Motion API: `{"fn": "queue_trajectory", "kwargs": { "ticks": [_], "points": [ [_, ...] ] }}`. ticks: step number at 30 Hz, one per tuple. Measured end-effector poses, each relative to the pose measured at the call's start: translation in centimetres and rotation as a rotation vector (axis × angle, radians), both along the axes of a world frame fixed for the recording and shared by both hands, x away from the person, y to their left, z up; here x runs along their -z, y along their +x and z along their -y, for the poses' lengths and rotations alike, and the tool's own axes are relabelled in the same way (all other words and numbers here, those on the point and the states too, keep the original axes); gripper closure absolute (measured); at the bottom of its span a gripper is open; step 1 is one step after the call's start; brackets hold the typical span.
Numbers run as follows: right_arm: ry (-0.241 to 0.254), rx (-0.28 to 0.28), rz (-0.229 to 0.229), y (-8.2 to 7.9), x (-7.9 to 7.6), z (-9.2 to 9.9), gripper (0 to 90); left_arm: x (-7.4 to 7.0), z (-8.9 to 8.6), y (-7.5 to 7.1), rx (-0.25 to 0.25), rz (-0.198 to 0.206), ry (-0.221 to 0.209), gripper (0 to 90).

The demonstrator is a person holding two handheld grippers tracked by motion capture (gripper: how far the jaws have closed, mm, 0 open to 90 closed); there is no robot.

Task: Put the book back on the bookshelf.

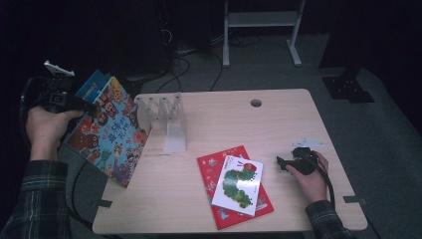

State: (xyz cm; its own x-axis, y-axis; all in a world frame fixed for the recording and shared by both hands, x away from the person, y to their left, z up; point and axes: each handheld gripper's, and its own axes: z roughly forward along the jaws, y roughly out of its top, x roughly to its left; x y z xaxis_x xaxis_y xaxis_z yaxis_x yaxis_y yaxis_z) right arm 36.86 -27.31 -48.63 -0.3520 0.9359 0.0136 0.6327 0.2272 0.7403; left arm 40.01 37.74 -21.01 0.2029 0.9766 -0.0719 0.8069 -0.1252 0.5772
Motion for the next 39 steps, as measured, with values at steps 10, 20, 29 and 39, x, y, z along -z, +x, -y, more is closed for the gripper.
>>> {"fn": "queue_trajectory", "kwargs": {
  "ticks": [10,20,29,39],
  "points": [
    [0.000,0.000,0.000,0.0,0.0,0.0,17.4,-1.1,1.2,-1.1,0.092,0.020,-0.052,76.0],
    [0.001,-0.001,0.000,0.0,0.0,0.0,17.2,0.0,4.7,-1.4,0.212,0.018,-0.091,89.8],
    [-0.001,-0.004,0.000,0.0,0.0,0.0,16.6,2.8,7.8,-1.5,0.301,-0.009,-0.081,89.7],
    [-0.001,-0.001,0.000,0.0,0.0,0.0,15.8,7.2,10.6,-1.7,0.361,-0.053,-0.067,89.4]
  ]
}}
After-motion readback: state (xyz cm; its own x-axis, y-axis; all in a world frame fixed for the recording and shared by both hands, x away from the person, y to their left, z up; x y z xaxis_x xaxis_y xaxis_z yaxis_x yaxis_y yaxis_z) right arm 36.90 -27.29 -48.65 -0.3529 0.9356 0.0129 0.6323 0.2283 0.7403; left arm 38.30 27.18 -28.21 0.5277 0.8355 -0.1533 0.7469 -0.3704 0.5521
